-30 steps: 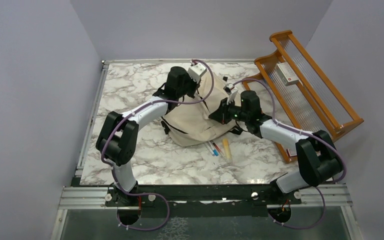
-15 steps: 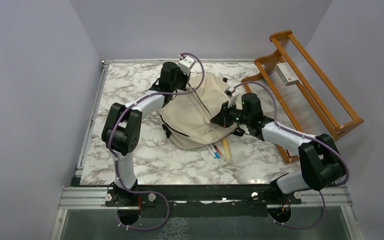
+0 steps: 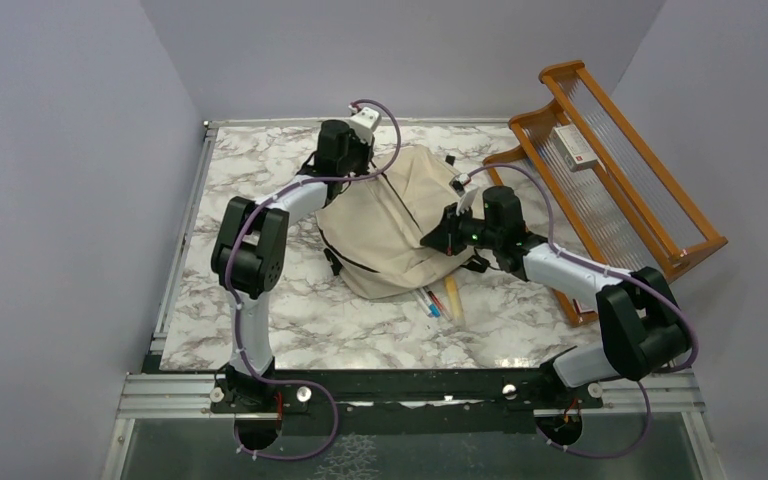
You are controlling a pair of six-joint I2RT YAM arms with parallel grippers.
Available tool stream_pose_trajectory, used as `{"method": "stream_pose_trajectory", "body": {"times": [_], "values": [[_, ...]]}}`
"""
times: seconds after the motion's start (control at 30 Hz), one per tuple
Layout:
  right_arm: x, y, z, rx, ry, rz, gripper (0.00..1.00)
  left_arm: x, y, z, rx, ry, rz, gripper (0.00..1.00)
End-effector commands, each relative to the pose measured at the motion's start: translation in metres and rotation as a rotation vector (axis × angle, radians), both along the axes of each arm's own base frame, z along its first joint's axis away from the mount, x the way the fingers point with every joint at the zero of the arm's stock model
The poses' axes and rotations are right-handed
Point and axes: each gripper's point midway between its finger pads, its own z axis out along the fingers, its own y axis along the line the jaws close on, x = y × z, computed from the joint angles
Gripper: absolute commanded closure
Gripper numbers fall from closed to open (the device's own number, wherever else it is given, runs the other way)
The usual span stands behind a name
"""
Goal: Pack the student bag
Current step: Unzip the student bag at the center of the board.
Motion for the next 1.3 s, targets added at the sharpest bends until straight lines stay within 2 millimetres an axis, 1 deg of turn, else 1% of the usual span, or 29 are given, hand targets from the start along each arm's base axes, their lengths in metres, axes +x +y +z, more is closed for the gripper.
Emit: {"method": "stream_pose_trajectory", "body": {"times": [0.0, 0.03, 0.07, 0.1, 0.17, 0.23, 0.27, 0.33, 0.43, 0.5, 0.53, 0.6, 0.63, 0.77, 0.8, 0.83, 0.9, 1.0, 1.13, 1.27], "values": [[-0.017, 0.011, -0.001, 0.024, 0.076, 0.072, 0.99, 0.032, 0.026, 0.041, -0.050, -0.127, 0.079, 1.00], [-0.016, 0.012, 0.000, 0.024, 0.073, 0.071, 0.99, 0.032, 0.026, 0.042, -0.062, -0.125, 0.071, 1.00], [-0.015, 0.012, 0.001, 0.025, 0.072, 0.070, 0.97, 0.031, 0.025, 0.046, -0.074, -0.125, 0.066, 0.96], [-0.013, 0.012, 0.003, 0.025, 0.065, 0.067, 0.94, 0.028, 0.023, 0.050, -0.087, -0.126, 0.055, 0.89], [-0.009, 0.011, 0.007, 0.013, 0.046, 0.055, 0.83, 0.022, 0.018, 0.066, -0.130, -0.133, 0.029, 0.77], [-0.003, 0.008, 0.012, -0.003, 0.022, 0.032, 0.74, 0.012, 0.013, 0.088, -0.193, -0.138, -0.002, 0.67], [0.000, 0.007, 0.017, -0.010, 0.006, 0.022, 0.71, 0.004, 0.011, 0.107, -0.226, -0.155, -0.014, 0.63], [0.007, 0.004, 0.025, -0.031, -0.024, 0.000, 0.66, -0.011, 0.010, 0.129, -0.280, -0.164, -0.027, 0.57], [0.020, -0.002, 0.043, -0.055, -0.067, -0.063, 0.59, -0.036, 0.017, 0.147, -0.326, -0.164, -0.013, 0.51], [0.029, -0.008, 0.054, -0.071, -0.092, -0.120, 0.56, -0.052, 0.031, 0.150, -0.364, -0.145, 0.062, 0.47], [0.034, -0.012, 0.057, -0.085, -0.101, -0.150, 0.55, -0.062, 0.040, 0.136, -0.371, -0.111, 0.109, 0.46], [0.045, -0.018, 0.061, -0.120, -0.118, -0.198, 0.53, -0.081, 0.055, 0.126, -0.396, -0.065, 0.191, 0.43], [0.050, -0.021, 0.060, -0.147, -0.119, -0.217, 0.53, -0.090, 0.064, 0.117, -0.396, -0.028, 0.239, 0.42], [0.068, -0.024, 0.053, -0.244, -0.121, -0.223, 0.51, -0.131, 0.094, 0.067, -0.354, 0.152, 0.411, 0.39], [0.074, -0.023, 0.056, -0.254, -0.132, -0.226, 0.50, -0.142, 0.100, 0.055, -0.344, 0.191, 0.444, 0.39], [0.077, -0.022, 0.053, -0.266, -0.134, -0.224, 0.49, -0.153, 0.104, 0.046, -0.345, 0.226, 0.465, 0.38], [0.084, -0.017, 0.053, -0.279, -0.152, -0.214, 0.48, -0.174, 0.106, 0.027, -0.362, 0.291, 0.483, 0.37], [0.089, -0.005, 0.049, -0.308, -0.162, -0.181, 0.46, -0.196, 0.105, 0.009, -0.412, 0.345, 0.487, 0.35], [0.094, 0.012, 0.039, -0.365, -0.162, -0.145, 0.44, -0.212, 0.103, -0.007, -0.420, 0.399, 0.482, 0.33], [0.095, 0.029, 0.026, -0.403, -0.152, -0.107, 0.43, -0.219, 0.104, -0.014, -0.411, 0.412, 0.484, 0.32]]}}
